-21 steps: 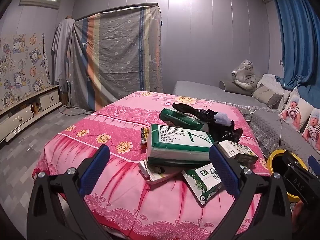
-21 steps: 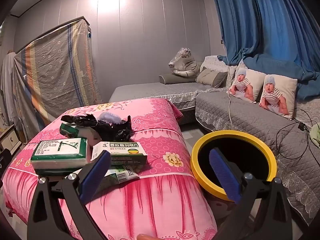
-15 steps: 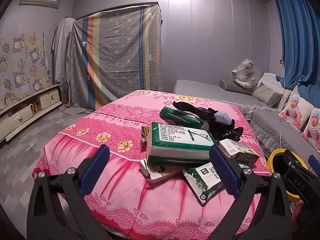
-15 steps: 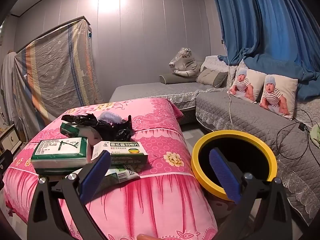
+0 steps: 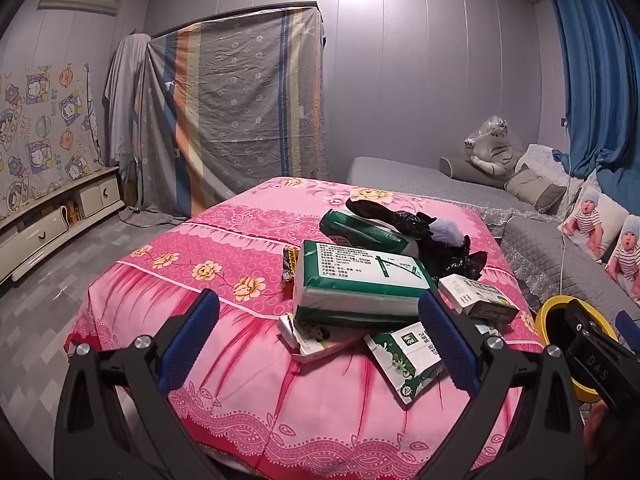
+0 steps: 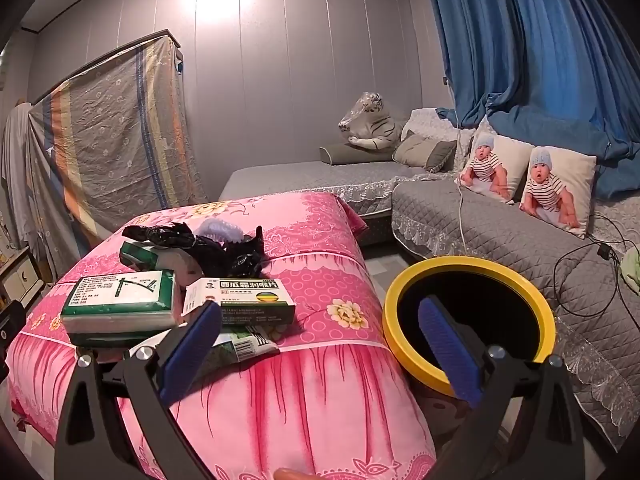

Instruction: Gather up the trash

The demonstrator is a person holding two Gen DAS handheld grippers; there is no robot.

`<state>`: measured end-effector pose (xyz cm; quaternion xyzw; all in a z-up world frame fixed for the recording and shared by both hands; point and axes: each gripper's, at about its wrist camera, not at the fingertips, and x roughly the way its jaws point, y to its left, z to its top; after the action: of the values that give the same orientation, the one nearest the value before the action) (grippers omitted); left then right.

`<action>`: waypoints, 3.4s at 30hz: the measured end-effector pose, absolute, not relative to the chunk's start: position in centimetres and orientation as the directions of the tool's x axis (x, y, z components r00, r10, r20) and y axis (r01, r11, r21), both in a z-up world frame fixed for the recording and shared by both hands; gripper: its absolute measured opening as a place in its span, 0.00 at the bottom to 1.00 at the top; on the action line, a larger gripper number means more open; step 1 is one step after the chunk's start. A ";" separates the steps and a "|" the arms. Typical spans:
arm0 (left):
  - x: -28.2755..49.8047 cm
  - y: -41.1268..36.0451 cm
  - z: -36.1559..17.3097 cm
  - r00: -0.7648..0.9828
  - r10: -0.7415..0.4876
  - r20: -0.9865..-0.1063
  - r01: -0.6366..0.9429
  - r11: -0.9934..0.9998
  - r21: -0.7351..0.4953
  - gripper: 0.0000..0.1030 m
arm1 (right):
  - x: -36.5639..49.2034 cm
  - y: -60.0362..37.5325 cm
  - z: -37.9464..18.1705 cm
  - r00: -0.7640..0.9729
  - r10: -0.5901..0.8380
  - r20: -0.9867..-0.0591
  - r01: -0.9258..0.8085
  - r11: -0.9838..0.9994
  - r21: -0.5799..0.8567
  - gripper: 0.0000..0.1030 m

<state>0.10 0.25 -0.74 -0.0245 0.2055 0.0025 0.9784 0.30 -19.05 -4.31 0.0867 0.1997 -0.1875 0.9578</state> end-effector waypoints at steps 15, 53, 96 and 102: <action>-0.1 0.5 -0.9 0.913 -0.006 -0.407 -0.015 0.999 -0.049 0.93 | 0.4 -19.0 -4.7 0.847 -0.323 -0.422 0.394 0.914 0.093 0.92; 0.5 -0.5 -1.6 0.904 -0.013 -0.426 -0.005 0.999 -0.041 0.93 | 0.4 -19.1 -5.1 0.842 -0.320 -0.435 0.396 0.914 0.094 0.92; 13.8 -2.9 0.4 0.480 -0.461 -0.746 0.868 0.373 0.328 0.93 | 3.7 -22.1 -6.3 0.818 -0.237 -0.524 0.371 0.914 0.166 0.92; 17.4 -6.2 -2.0 0.275 -0.301 -0.913 0.961 0.096 0.258 0.93 | 4.1 -23.4 -6.9 0.808 -0.254 -0.532 0.384 0.912 0.148 0.92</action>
<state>17.42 -6.22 -2.03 0.4647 0.3554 -0.4859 0.6493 4.07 -23.40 -6.93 0.1251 0.2595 -0.1690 0.9426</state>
